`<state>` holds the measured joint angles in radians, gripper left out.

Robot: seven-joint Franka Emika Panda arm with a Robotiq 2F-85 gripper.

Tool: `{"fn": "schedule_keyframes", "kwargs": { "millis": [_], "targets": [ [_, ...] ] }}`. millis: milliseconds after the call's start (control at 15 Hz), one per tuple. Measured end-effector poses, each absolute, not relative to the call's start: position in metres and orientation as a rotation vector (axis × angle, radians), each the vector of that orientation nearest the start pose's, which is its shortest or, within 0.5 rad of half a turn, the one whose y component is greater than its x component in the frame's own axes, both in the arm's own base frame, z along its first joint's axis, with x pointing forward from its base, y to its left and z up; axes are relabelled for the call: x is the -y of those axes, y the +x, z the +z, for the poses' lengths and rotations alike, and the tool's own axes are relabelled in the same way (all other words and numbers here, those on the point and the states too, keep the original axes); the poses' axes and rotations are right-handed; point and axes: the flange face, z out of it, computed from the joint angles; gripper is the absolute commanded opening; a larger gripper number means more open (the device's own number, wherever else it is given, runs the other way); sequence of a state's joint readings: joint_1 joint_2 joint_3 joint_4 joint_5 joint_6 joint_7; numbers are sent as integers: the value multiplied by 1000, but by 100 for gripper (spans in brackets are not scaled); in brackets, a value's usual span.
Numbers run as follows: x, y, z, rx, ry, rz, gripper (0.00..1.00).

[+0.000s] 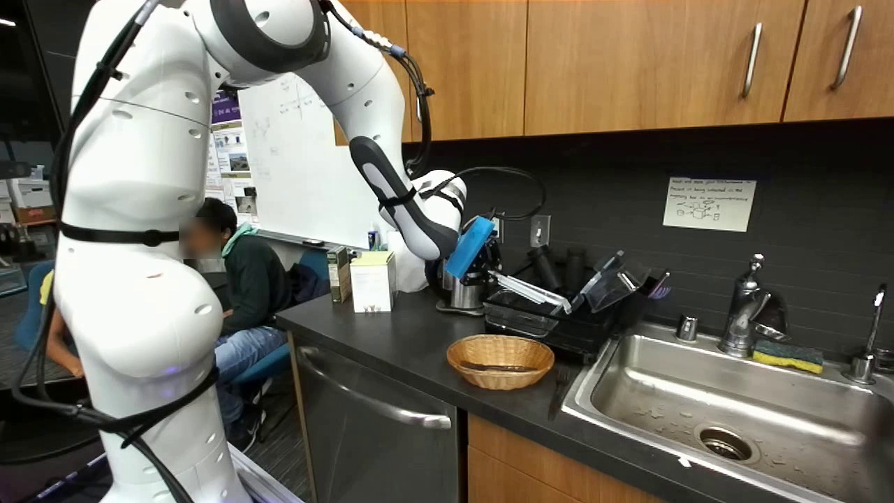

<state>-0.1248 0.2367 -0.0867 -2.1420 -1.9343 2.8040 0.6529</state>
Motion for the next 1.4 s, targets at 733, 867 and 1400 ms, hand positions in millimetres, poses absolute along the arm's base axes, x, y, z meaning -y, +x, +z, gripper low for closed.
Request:
{"fn": "schedule_keyframes", "kwargs": {
  "millis": [733,867,1400],
  "targets": [
    [63,542,286,-1075,2019,528,78],
    [61,539,285,-1080,2023,529,92],
    [50,523,285,-1047,2131,523,100]
  ]
}}
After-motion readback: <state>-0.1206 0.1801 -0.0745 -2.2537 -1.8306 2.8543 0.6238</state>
